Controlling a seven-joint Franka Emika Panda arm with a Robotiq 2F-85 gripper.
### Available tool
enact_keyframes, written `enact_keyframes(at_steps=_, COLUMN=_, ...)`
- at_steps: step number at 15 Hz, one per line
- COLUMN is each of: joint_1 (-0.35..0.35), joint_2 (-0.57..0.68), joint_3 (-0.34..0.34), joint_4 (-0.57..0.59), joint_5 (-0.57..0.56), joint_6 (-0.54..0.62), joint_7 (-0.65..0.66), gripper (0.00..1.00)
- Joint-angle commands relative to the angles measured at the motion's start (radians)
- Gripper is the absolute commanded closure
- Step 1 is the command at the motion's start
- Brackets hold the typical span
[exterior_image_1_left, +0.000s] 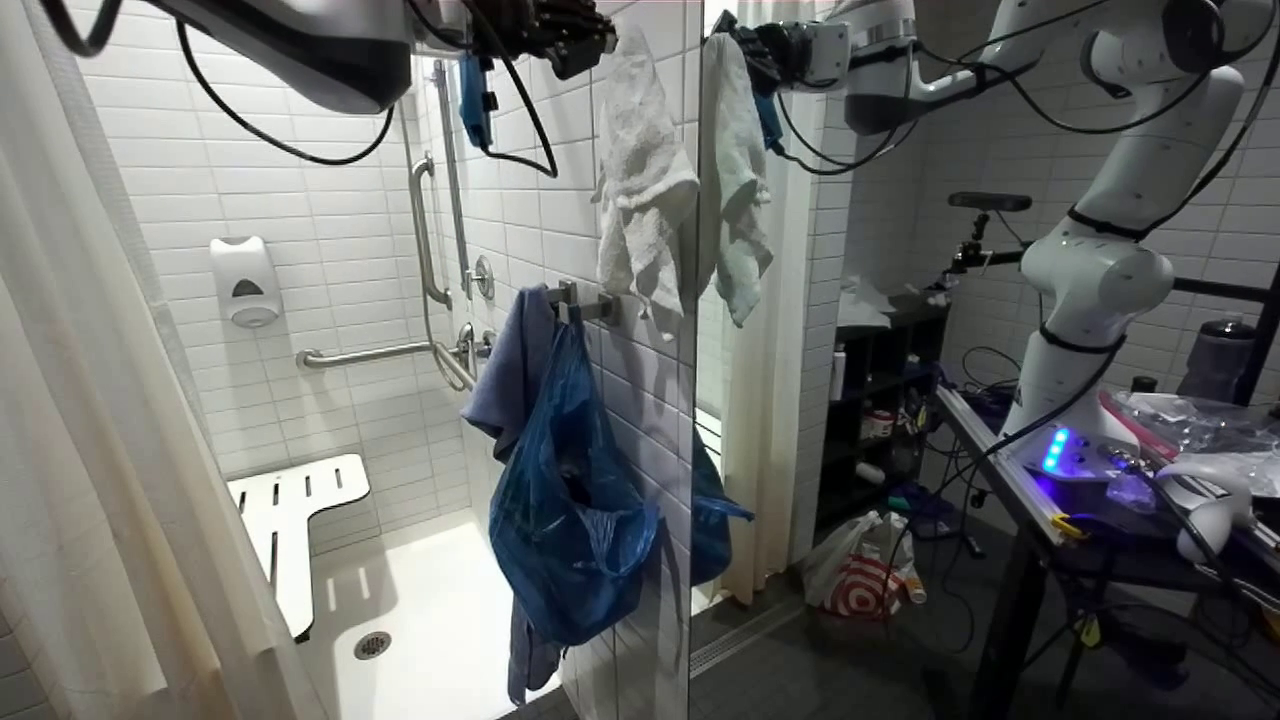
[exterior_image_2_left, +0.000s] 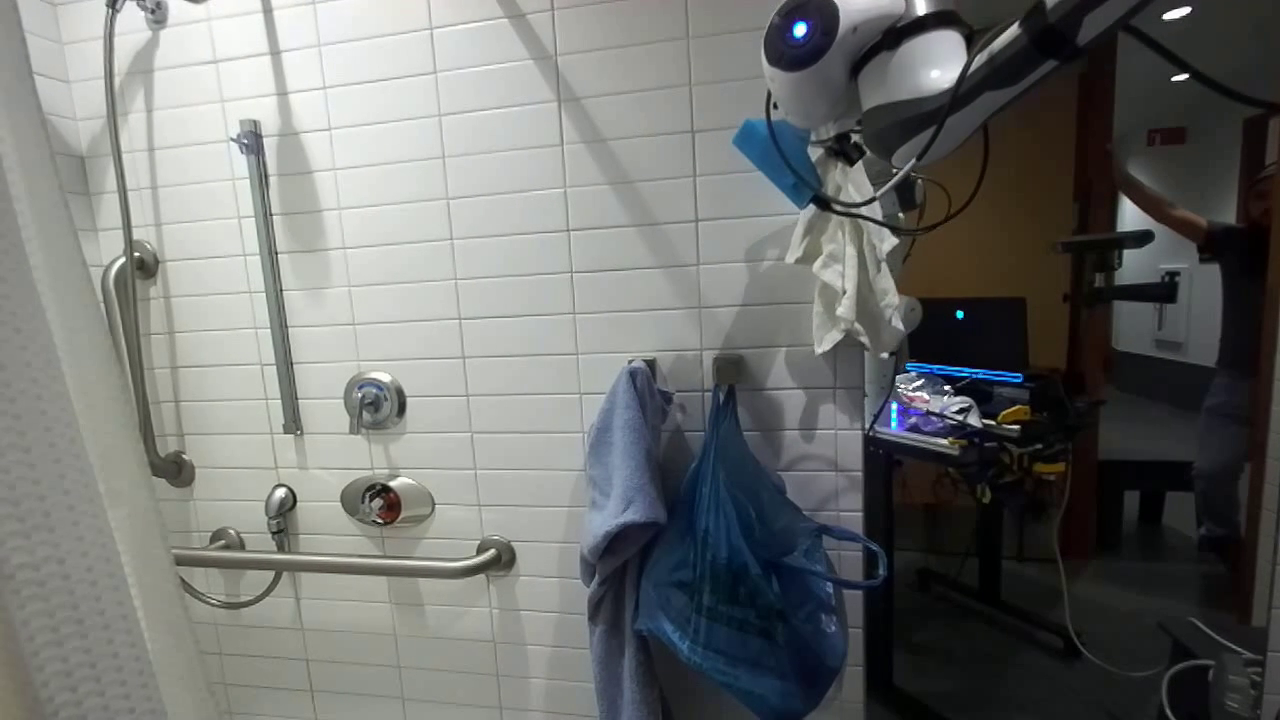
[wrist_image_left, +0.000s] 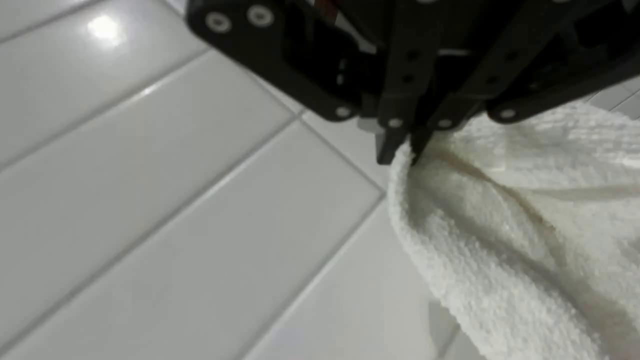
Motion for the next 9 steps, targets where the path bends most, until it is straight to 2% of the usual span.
enact_keyframes(at_steps=1, joint_1=0.014, joint_2=0.07, joint_3=-0.013, joint_4=-0.027, joint_5=-0.024, joint_6=0.058, joint_7=0.011, gripper=0.99)
enact_keyframes(at_steps=9, joint_1=0.0, joint_2=0.195, joint_3=-0.016, joint_4=-0.065, joint_5=-0.088, joint_6=0.194, joint_7=-0.019, gripper=0.99)
